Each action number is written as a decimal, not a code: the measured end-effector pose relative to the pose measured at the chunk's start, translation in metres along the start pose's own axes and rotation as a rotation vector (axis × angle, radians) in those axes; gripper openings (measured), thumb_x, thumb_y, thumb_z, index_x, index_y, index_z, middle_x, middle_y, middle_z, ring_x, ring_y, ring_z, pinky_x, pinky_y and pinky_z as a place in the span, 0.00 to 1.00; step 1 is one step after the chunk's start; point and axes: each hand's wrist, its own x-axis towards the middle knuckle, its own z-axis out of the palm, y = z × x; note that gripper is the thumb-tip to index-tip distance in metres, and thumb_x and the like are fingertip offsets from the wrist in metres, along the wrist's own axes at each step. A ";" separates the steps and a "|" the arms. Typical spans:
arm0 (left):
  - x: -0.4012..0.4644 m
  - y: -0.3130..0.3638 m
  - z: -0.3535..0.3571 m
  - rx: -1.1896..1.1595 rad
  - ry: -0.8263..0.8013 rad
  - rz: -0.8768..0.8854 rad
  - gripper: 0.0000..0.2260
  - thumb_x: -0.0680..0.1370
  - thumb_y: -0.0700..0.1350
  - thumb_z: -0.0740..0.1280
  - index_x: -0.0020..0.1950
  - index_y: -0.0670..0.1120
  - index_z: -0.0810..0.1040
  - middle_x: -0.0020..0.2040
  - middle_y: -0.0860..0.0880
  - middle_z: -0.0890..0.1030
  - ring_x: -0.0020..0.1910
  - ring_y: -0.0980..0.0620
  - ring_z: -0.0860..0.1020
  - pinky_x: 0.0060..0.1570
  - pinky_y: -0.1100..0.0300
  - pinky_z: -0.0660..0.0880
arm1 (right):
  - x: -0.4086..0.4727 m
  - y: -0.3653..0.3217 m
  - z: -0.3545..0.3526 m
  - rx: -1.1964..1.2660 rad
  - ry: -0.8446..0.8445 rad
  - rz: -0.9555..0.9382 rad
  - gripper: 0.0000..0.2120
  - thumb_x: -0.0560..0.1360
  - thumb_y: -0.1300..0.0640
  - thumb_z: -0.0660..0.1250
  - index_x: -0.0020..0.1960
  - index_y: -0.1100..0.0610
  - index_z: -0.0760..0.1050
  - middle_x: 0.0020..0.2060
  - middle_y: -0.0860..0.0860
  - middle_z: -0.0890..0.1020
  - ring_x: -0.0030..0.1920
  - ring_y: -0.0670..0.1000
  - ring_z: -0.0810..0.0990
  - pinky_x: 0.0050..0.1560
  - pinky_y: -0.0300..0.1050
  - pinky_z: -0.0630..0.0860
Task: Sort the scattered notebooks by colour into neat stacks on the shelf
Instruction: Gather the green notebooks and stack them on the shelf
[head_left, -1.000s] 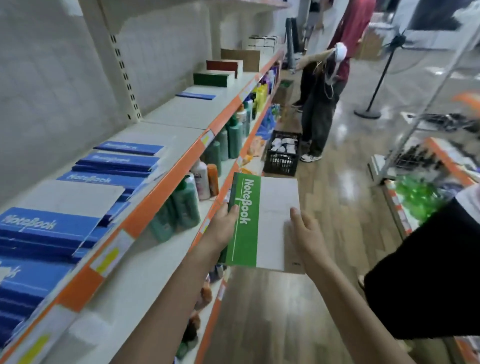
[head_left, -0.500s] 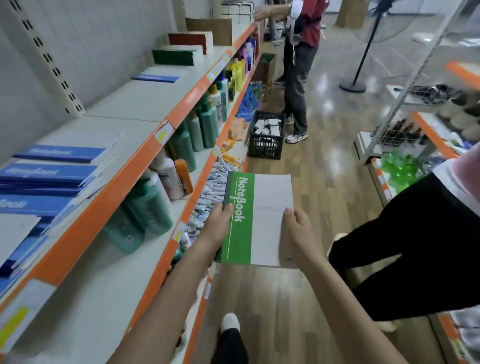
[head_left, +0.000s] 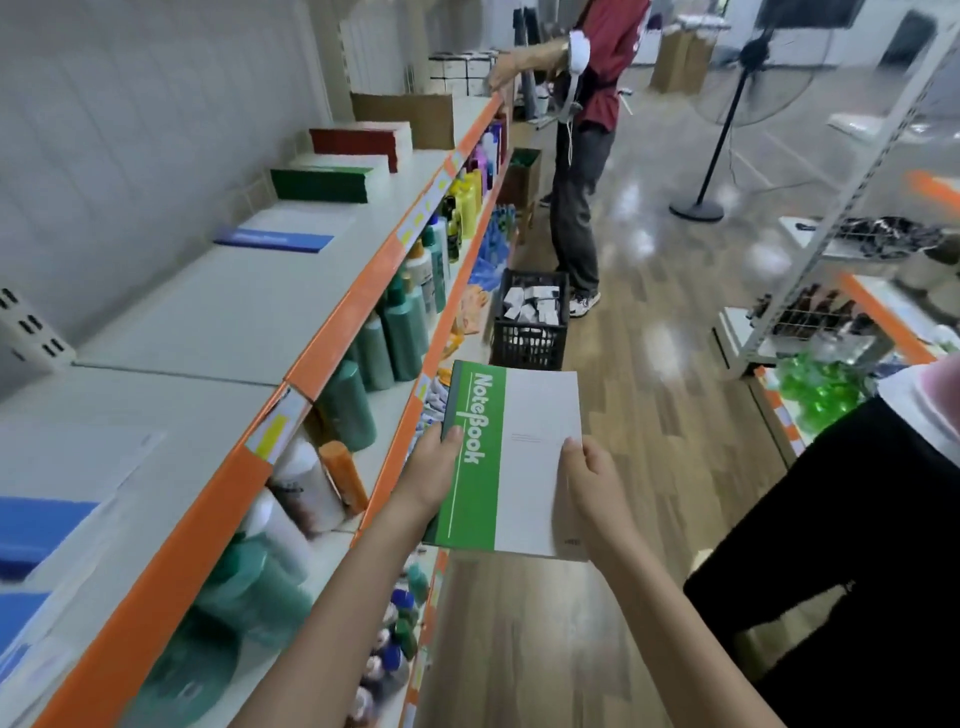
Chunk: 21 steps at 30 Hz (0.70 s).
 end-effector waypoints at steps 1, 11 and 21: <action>0.012 0.003 0.001 0.005 -0.005 0.001 0.09 0.83 0.43 0.54 0.57 0.46 0.73 0.53 0.43 0.79 0.52 0.45 0.78 0.57 0.51 0.74 | 0.011 -0.001 0.002 0.008 0.009 0.012 0.15 0.83 0.55 0.52 0.50 0.64 0.72 0.46 0.55 0.79 0.42 0.50 0.75 0.39 0.43 0.69; 0.137 0.030 0.031 0.083 -0.035 -0.017 0.16 0.83 0.44 0.53 0.70 0.41 0.69 0.66 0.43 0.74 0.65 0.45 0.72 0.65 0.51 0.69 | 0.137 -0.017 -0.001 0.006 0.032 0.043 0.14 0.82 0.55 0.52 0.47 0.59 0.73 0.41 0.51 0.79 0.39 0.46 0.76 0.37 0.40 0.69; 0.277 0.089 0.075 0.021 0.038 -0.021 0.11 0.83 0.46 0.54 0.59 0.45 0.73 0.56 0.42 0.79 0.56 0.43 0.78 0.61 0.43 0.72 | 0.306 -0.057 -0.014 -0.051 -0.027 -0.048 0.13 0.82 0.55 0.52 0.43 0.54 0.72 0.39 0.48 0.78 0.39 0.44 0.75 0.37 0.41 0.68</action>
